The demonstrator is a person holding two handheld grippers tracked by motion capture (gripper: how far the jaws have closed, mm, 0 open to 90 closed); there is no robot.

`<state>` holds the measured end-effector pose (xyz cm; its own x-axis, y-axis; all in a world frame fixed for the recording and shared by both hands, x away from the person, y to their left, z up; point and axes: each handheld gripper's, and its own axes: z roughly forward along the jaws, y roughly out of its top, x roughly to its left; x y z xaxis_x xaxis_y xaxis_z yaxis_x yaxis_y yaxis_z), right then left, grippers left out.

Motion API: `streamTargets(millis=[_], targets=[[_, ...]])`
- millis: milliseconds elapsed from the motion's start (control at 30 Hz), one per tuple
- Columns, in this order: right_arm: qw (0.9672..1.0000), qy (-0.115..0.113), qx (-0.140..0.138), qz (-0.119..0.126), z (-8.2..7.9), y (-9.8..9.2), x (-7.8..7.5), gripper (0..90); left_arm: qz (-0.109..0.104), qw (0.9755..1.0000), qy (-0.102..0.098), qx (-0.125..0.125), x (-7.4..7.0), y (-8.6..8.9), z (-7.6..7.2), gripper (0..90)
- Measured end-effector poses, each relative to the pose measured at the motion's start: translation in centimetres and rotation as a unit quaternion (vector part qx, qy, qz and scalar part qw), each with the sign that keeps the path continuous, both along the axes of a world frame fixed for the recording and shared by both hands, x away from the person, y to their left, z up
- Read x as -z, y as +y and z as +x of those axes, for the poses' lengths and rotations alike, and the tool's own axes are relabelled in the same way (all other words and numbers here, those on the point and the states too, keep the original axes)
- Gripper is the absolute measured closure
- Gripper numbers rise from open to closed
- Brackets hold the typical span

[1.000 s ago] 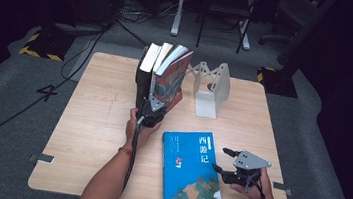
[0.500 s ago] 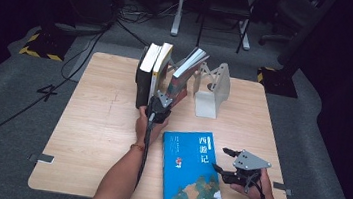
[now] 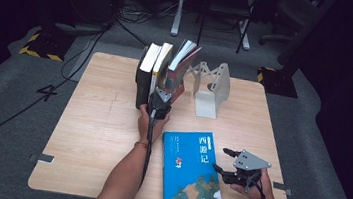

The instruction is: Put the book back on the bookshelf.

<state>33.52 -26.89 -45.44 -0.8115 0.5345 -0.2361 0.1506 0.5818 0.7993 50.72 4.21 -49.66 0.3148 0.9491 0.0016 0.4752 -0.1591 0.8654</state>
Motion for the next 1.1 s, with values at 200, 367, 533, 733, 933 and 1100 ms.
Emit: streamTargets(millis=[200,367,533,733,933,1100], targets=[[1.0,0.0,0.002,-0.004,0.0,0.0,0.0,34.0,-0.009,1.0,0.003,0.0,0.0,0.2,0.0,72.4],[1.0,0.003,0.003,-0.005,0.1,-0.1,0.0,34.0,-0.013,0.9999,0.003,0.005,0.0,0.3,-0.2,70.6],[1.0,0.005,0.002,-0.006,0.1,-0.1,0.1,33.8,-0.032,0.9995,0.004,0.007,-0.1,0.6,-0.6,67.9],[1.0,0.006,0.001,-0.006,0.1,0.0,0.1,33.7,-0.018,0.9998,0.001,0.005,-0.2,0.6,-1.0,65.2],[0.9999,0.008,0.0,-0.008,0.1,0.0,0.2,33.6,-0.017,0.9998,0.003,0.003,-0.2,1.0,-1.3,57.5],[0.9999,0.01,0.0,-0.007,0.1,0.0,0.2,33.6,-0.022,0.9996,0.011,0.017,-0.2,1.5,-1.7,52.5]])
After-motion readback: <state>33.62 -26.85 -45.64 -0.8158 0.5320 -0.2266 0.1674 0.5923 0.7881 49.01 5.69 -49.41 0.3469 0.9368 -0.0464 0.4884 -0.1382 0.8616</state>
